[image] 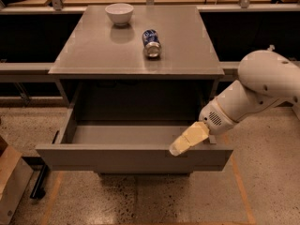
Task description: Open top drawer
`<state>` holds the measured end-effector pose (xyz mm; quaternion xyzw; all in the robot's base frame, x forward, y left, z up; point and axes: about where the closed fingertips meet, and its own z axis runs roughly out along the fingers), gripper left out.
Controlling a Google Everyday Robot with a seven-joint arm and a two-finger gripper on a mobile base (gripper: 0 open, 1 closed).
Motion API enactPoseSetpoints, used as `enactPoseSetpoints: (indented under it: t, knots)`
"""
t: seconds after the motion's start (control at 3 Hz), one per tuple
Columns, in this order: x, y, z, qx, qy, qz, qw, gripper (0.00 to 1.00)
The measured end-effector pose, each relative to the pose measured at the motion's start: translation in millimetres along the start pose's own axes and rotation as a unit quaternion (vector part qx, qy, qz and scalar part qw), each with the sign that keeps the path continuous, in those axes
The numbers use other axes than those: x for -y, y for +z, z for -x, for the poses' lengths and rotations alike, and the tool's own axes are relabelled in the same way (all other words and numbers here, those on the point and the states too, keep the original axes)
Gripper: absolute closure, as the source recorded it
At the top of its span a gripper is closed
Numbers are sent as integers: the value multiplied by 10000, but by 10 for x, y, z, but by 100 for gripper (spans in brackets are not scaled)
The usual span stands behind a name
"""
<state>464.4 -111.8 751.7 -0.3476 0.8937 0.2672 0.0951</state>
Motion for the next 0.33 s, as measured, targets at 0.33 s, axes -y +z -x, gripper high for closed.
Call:
enactPoseSetpoints:
  t: [0.33]
  knots:
    - [-4, -3, 3, 1, -35, -2, 10000, 0]
